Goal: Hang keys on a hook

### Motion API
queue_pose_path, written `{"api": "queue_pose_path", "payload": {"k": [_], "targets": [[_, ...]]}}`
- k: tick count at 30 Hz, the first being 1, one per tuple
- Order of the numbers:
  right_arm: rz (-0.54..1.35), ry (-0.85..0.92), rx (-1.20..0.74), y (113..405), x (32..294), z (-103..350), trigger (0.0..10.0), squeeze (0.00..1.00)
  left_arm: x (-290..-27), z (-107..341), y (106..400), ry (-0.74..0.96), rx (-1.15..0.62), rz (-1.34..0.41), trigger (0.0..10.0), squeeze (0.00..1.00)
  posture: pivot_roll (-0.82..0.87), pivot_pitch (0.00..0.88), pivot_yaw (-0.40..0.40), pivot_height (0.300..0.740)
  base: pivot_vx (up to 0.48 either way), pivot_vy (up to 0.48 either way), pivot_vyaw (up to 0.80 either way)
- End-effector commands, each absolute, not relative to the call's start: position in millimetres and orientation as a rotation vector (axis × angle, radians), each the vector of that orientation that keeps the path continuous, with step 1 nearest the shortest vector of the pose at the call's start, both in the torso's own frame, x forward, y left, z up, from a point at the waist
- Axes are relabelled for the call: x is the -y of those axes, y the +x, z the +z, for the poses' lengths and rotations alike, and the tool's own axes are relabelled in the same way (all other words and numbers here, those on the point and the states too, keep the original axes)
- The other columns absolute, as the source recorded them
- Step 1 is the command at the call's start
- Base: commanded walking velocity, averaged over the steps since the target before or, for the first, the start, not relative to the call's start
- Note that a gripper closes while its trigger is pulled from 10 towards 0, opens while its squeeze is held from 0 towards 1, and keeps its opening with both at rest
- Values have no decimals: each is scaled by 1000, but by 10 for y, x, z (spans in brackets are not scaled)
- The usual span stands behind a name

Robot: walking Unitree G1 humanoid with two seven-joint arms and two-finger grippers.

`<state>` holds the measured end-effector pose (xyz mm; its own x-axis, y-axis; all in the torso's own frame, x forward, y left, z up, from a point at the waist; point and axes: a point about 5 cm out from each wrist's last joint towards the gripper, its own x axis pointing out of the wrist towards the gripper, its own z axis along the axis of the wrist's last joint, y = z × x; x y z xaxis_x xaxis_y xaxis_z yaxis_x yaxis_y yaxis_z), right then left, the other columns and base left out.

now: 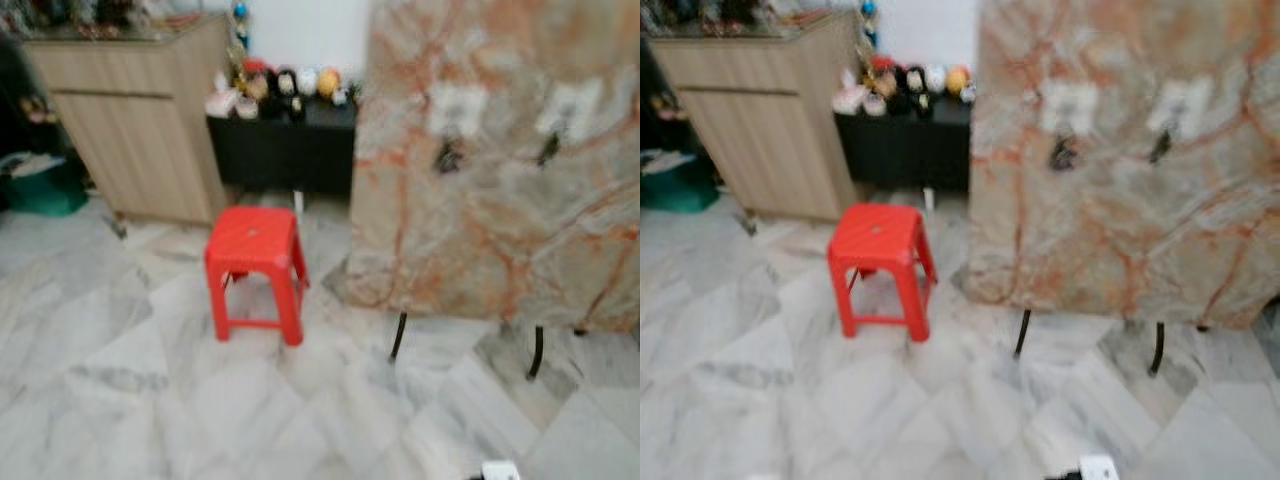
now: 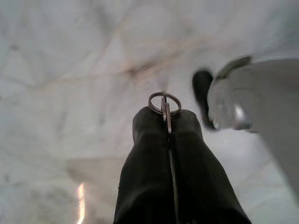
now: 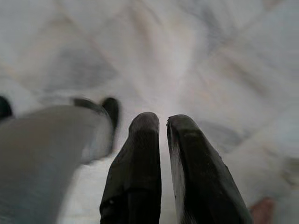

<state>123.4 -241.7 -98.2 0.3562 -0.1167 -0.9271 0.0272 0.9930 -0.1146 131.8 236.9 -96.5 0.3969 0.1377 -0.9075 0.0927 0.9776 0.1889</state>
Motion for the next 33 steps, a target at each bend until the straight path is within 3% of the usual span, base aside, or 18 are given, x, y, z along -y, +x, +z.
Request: {"api": "queue_pose_path", "payload": {"k": [1,17,33], "targets": [[-97,-61,-1175,1322,2378,-963,10000,0,-2445,-960,1272,231,-1177,47,10000,0,24,0,-8,740,0,0,0],[-127,-17,-1146,1384,2422,-929,10000,0,-2353,-1003,1201,137,-1171,59,10000,0,19,0,-16,740,0,0,0],[-147,-4,-1139,1401,2424,-924,10000,0,-2370,-996,1209,138,-1174,53,10000,0,19,0,-10,740,307,0,0]]}}
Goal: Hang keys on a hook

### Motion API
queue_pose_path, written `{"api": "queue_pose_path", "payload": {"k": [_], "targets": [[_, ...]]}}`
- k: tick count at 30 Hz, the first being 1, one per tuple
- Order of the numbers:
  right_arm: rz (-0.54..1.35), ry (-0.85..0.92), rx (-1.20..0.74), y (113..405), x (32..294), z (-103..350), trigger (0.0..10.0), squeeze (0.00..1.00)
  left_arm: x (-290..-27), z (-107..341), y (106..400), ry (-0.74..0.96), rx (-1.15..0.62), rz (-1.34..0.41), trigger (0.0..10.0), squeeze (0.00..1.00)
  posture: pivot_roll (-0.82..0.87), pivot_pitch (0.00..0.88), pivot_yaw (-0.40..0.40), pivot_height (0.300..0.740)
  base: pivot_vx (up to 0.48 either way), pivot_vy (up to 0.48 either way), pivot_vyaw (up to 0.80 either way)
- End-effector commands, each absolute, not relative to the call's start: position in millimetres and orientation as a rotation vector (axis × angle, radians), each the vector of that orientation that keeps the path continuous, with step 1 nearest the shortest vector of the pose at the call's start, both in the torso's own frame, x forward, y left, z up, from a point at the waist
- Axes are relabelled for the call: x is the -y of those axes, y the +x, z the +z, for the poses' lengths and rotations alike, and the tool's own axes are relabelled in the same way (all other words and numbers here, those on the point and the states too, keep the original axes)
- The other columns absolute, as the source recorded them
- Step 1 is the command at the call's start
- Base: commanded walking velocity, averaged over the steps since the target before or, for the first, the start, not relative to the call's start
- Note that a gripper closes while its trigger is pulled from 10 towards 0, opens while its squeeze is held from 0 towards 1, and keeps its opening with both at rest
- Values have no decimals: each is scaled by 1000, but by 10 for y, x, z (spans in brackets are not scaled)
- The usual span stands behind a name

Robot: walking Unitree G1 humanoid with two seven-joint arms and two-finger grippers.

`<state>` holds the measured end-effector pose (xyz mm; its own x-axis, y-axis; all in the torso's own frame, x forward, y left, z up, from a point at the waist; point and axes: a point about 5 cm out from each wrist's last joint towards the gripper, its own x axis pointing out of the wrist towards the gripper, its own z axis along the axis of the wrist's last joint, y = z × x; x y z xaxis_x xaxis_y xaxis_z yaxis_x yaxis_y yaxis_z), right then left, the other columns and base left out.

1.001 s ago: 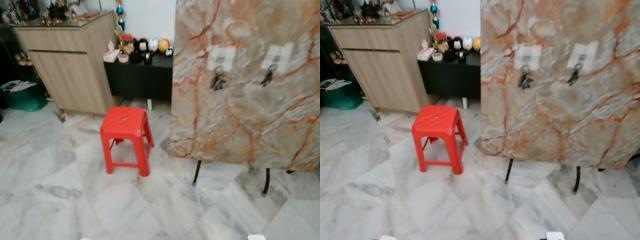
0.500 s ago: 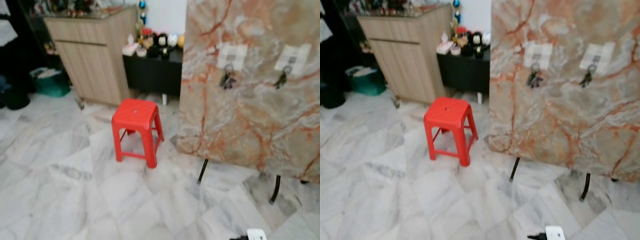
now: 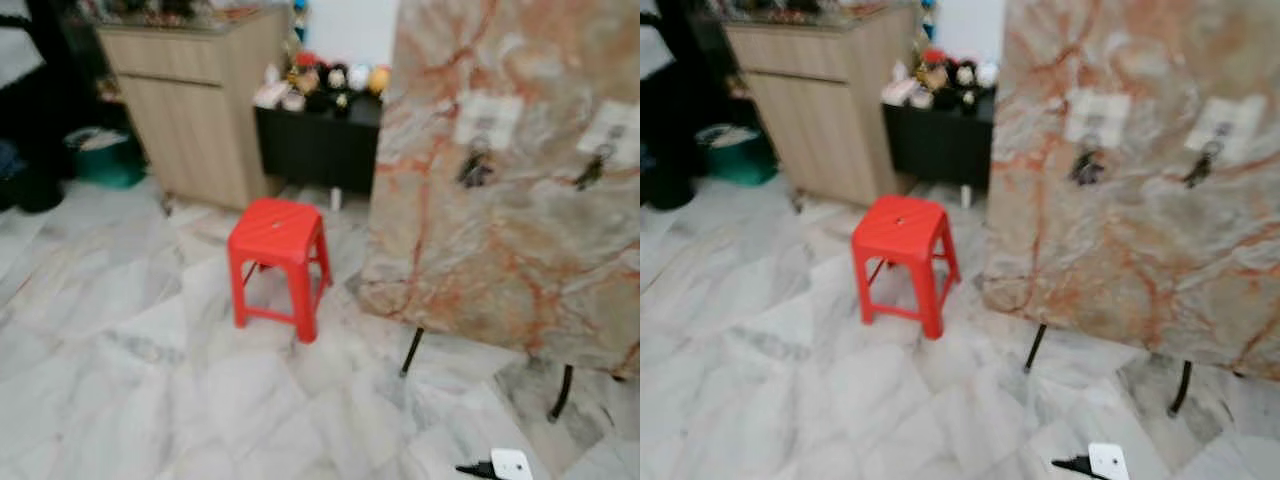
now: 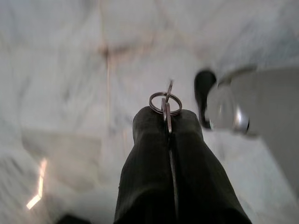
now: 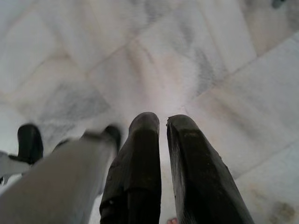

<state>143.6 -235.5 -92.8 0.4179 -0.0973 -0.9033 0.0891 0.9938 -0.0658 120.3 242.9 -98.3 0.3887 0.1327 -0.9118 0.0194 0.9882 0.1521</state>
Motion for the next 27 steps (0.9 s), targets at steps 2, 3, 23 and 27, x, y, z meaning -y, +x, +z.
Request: {"api": "queue_pose_path", "payload": {"k": [2,3,23,27], "targets": [[-144,-4,-1137,1404,2423,-923,10000,0,-2372,-1000,1193,139,-1177,50,10000,0,20,0,-9,740,326,0,0],[-144,-4,-1137,1404,2423,-923,10000,0,-2373,-1002,1187,139,-1179,51,10000,0,20,0,-9,740,334,0,0],[-132,-16,-1138,1405,2422,-922,10000,0,-2371,-1003,1183,151,-1176,38,10000,0,26,0,-12,740,183,0,0],[-128,-19,-1139,1403,2425,-922,10000,0,-2365,-1005,1180,163,-1179,25,10000,0,26,0,-12,740,0,0,0]]}}
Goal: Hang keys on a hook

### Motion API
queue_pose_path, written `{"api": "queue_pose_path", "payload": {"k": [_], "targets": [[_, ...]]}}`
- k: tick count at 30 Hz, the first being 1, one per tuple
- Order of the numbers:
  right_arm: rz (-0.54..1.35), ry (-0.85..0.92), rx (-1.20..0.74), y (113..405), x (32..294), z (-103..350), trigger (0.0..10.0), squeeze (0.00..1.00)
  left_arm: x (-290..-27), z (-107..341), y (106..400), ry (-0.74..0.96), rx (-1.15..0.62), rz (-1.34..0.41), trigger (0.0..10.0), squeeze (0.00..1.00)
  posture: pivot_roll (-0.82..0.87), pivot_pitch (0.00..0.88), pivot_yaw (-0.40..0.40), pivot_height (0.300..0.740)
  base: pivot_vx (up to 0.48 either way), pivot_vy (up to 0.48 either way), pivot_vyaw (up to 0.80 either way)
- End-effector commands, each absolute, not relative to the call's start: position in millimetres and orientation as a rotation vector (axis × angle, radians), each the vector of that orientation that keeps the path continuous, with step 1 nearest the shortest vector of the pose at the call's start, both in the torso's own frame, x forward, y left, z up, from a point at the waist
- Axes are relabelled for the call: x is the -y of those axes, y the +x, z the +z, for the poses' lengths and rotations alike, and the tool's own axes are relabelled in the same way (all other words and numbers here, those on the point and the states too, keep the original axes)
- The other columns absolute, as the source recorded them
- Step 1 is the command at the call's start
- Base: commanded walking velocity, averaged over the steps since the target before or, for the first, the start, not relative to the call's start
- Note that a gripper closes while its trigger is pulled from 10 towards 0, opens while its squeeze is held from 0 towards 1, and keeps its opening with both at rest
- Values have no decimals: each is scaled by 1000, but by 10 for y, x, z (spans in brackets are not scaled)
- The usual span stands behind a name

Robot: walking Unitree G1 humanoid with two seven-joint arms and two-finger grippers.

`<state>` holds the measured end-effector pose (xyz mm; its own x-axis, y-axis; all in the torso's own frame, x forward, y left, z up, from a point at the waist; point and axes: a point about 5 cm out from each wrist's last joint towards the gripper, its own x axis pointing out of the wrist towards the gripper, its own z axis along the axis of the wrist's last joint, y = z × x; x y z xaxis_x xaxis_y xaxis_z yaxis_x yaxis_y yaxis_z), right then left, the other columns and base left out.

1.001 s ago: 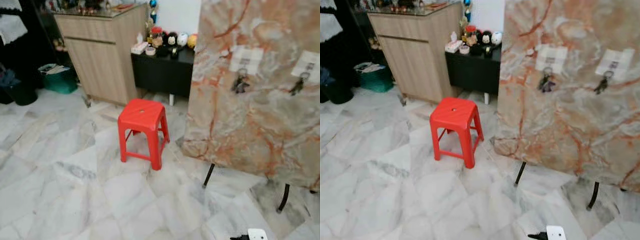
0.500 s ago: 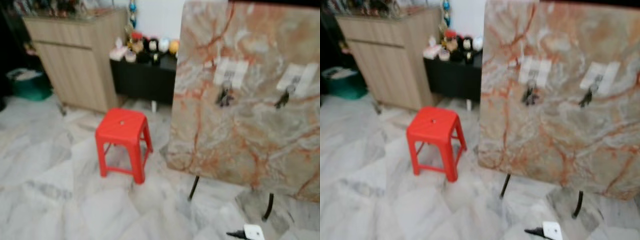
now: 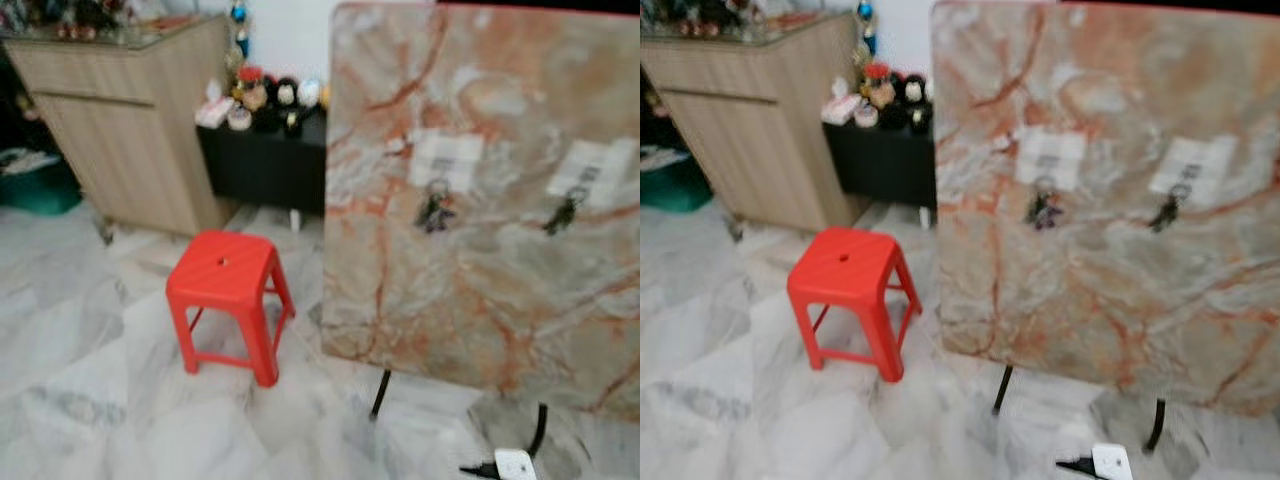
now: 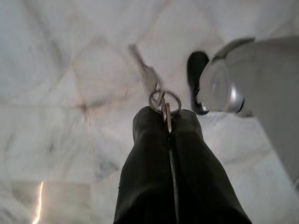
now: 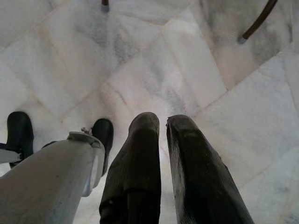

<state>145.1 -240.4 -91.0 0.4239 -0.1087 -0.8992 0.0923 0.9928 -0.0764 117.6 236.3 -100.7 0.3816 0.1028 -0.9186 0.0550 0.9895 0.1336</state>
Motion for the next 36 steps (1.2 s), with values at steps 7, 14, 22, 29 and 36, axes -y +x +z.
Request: {"api": "queue_pose_path", "payload": {"k": [7,14,22,29,36], "targets": [[-109,-42,-1144,1407,2423,-921,10000,0,-2369,-1006,1175,169,-1181,25,10000,0,30,0,-15,740,0,-340,0],[-105,-43,-1145,1402,2415,-925,10000,0,-2370,-1007,1168,173,-1184,20,10000,0,28,0,-9,740,0,-455,0],[-106,-40,-1145,1400,2406,-928,10000,0,-2373,-1006,1168,179,-1184,13,10000,0,28,0,-5,740,0,-466,0],[-111,-33,-1142,1405,2403,-927,10000,0,-2370,-1009,1158,178,-1184,11,10000,0,27,0,-2,740,0,-469,0],[-117,-29,-1139,1408,2405,-925,10000,0,-2359,-1012,1157,174,-1185,10,10000,0,27,0,-2,740,0,-469,0]]}}
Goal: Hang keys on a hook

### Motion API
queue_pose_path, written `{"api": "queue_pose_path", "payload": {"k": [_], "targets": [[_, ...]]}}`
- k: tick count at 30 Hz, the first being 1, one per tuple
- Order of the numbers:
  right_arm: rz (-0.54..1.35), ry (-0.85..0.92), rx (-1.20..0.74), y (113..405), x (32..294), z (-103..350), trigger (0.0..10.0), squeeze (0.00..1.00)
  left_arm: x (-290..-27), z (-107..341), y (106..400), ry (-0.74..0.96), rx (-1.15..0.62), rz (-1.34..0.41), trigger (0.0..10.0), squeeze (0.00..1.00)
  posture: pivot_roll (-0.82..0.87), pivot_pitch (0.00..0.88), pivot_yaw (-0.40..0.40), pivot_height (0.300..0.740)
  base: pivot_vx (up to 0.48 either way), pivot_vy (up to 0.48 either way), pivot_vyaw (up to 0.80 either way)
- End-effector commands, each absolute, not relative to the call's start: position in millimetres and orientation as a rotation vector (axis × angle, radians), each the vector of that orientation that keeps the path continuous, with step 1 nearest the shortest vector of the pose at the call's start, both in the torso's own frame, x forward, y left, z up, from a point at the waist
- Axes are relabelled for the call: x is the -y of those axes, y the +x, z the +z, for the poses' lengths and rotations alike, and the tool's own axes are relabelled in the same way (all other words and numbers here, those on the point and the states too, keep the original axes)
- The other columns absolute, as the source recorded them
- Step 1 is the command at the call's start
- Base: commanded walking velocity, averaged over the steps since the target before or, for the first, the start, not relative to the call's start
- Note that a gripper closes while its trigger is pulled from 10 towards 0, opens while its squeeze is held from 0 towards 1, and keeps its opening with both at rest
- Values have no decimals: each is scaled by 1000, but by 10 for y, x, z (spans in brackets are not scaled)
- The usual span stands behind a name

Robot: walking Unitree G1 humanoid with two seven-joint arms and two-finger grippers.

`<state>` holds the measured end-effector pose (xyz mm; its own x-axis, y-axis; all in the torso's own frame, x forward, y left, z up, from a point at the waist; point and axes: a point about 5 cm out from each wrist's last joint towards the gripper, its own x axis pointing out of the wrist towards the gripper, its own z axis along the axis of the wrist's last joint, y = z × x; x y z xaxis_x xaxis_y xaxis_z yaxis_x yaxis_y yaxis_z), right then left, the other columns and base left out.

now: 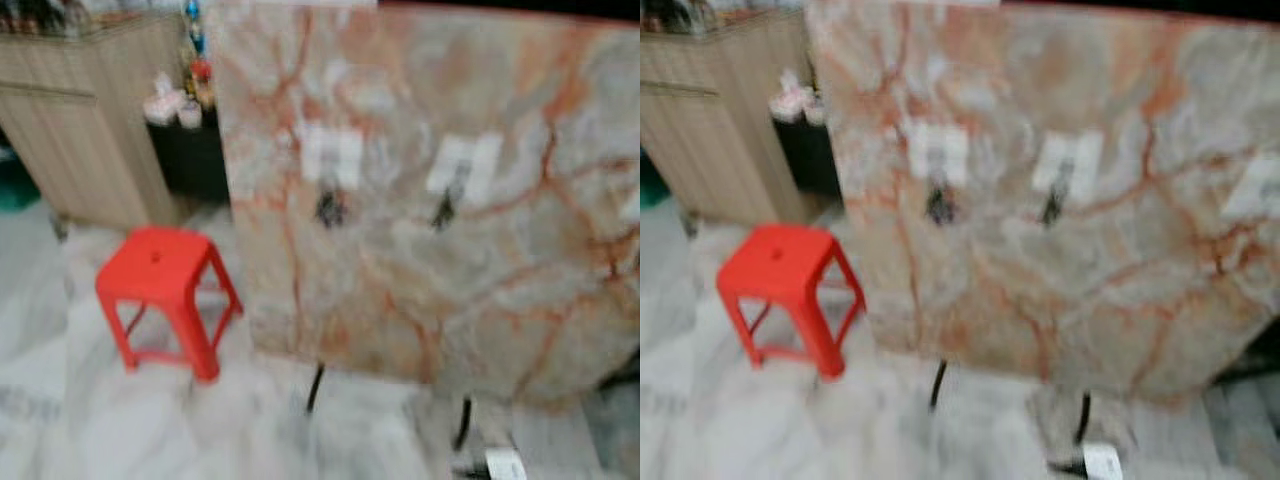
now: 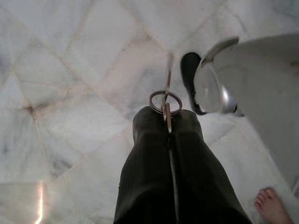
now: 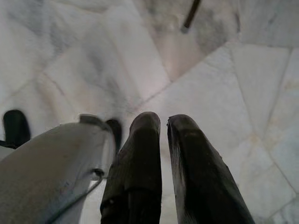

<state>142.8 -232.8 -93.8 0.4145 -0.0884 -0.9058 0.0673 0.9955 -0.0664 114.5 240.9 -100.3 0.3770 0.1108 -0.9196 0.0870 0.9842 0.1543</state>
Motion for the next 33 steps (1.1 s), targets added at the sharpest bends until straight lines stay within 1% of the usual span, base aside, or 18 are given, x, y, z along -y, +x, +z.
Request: {"api": "queue_pose_path", "payload": {"k": [1,33], "targets": [[-118,-29,-1139,1409,2406,-925,10000,0,-2353,-1013,1159,173,-1184,9,10000,0,28,0,-4,740,0,-469,0],[-134,-13,-1124,1421,2411,-919,10000,0,-2340,-1015,1163,167,-1182,9,10000,0,31,0,-8,740,0,-469,0]]}}
